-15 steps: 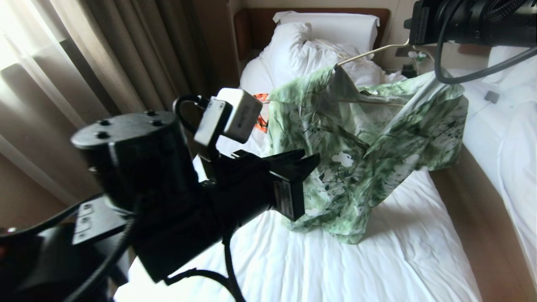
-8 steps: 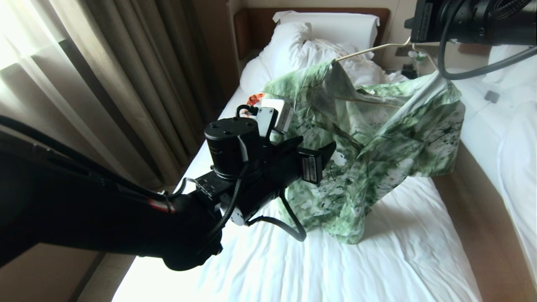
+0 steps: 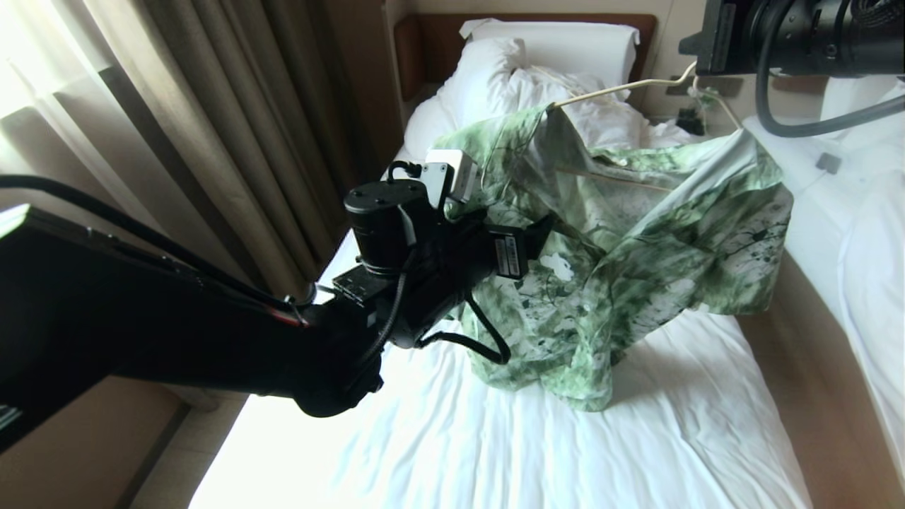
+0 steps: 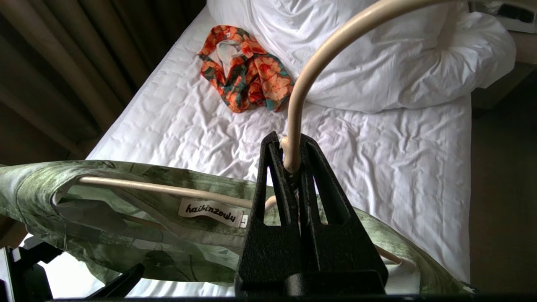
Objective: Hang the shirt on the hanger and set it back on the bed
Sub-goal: Take the clothes hanger out of the clothes
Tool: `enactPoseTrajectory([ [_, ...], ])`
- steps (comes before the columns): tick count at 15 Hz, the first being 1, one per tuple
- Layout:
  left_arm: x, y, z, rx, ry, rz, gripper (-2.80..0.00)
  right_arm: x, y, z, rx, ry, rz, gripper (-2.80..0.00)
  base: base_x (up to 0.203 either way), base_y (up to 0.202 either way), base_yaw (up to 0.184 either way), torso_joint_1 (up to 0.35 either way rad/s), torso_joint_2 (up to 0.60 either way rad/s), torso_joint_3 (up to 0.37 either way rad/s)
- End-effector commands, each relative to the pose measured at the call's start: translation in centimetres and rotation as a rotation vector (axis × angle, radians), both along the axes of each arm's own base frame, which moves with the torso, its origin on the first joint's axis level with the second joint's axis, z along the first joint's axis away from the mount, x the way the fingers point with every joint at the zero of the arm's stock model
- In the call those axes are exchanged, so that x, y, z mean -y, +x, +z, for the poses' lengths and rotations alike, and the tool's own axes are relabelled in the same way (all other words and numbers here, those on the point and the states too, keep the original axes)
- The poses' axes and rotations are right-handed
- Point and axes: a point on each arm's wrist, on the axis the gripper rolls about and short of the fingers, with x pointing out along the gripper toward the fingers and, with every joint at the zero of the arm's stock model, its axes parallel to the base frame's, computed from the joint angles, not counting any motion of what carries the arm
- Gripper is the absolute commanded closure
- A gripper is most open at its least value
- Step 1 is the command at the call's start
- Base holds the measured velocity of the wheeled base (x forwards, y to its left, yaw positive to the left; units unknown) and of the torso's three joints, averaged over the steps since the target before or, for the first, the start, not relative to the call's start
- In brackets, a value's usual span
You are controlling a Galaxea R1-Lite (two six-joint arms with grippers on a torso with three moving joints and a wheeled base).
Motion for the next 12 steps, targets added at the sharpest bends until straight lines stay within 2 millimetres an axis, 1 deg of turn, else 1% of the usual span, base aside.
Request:
enactPoseTrajectory([
  [1, -1.3, -0.6, 1.6, 0.029, -0.028, 0.014, -2.8, -0.3, 0.2, -0.3, -0.011, -0.007, 0.005, 0.0, 0.0, 0.0, 0.0, 0.0, 0.0, 0.0],
  [2, -1.8, -1.0, 2.3, 0.042, -0.041, 0.013, -2.8, -0.5, 0.3, -0.5, -0.015, -0.009, 0.004, 0.0, 0.0, 0.0, 0.0, 0.0, 0.0, 0.0],
  [3, -2.2, -1.5, 2.6, 0.046, -0.044, 0.01, -2.8, -0.5, 0.5, -0.6, -0.019, -0.011, 0.004, 0.0, 0.0, 0.0, 0.0, 0.0, 0.0, 0.0],
  [6, -2.5, -2.3, 3.3, 0.054, -0.058, -0.003, -2.8, -1.1, 0.6, -0.9, -0.027, -0.017, 0.017, 0.0, 0.0, 0.0, 0.0, 0.0, 0.0, 0.0],
  [9, -2.3, -2.6, 3.4, 0.037, -0.083, -0.018, -2.8, -2.2, 0.4, -1.1, -0.034, -0.022, 0.04, 0.0, 0.0, 0.0, 0.0, 0.0, 0.0, 0.0],
  [12, -2.2, -2.6, 3.2, 0.034, -0.081, -0.018, -2.8, -2.6, 0.6, -1.4, -0.041, -0.025, 0.035, 0.0, 0.0, 0.0, 0.0, 0.0, 0.0, 0.0],
])
